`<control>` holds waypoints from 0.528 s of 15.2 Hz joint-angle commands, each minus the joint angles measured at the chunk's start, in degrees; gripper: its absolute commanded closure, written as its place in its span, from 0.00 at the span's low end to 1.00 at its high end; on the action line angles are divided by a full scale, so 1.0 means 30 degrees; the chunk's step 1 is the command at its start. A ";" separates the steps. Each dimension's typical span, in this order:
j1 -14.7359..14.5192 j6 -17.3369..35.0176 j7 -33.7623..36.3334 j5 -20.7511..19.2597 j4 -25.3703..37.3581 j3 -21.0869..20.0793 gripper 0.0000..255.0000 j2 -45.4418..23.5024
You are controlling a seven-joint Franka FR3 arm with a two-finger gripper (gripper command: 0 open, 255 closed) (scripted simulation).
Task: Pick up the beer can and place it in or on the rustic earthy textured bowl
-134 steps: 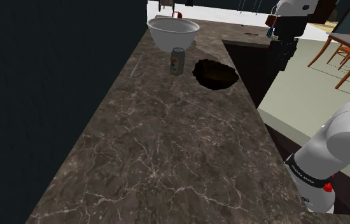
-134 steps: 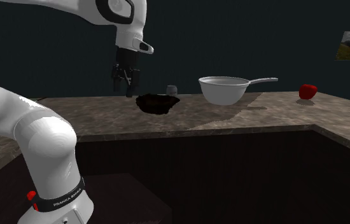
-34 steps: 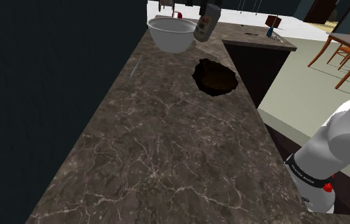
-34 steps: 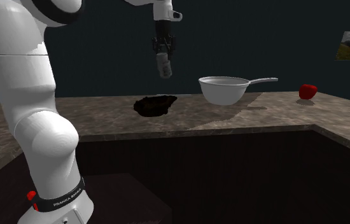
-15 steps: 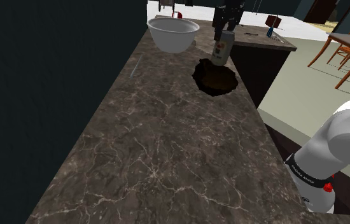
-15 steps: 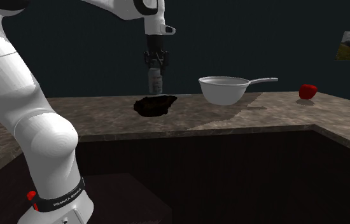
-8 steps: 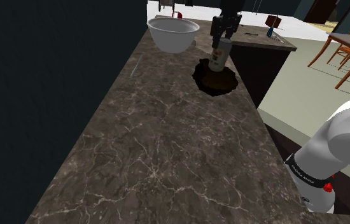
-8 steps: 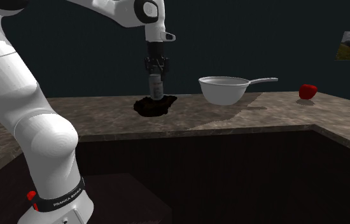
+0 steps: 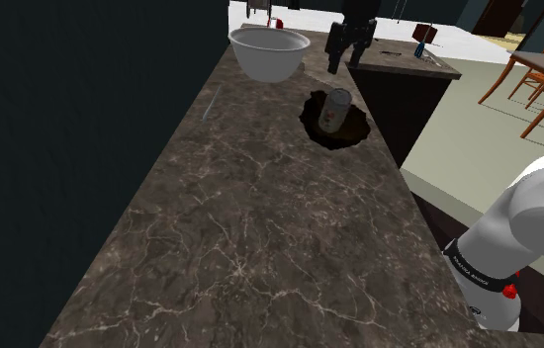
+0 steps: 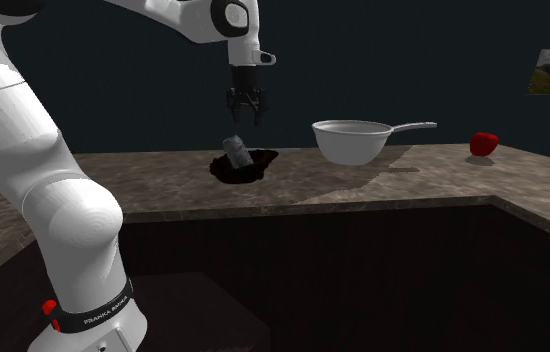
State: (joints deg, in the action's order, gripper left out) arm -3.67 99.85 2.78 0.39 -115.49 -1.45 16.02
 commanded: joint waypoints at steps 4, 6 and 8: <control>0.0001 -0.0643 0.0002 -0.0002 0.0686 0.0002 0.00 -0.0041; 0.0004 -0.1933 0.0006 -0.0008 0.2142 0.0005 0.00 -0.0207; 0.0006 -0.2445 0.0008 -0.0011 0.2748 0.0005 0.00 -0.0302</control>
State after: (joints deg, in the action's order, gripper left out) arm -3.62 93.25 2.70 0.35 -108.08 -1.36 15.29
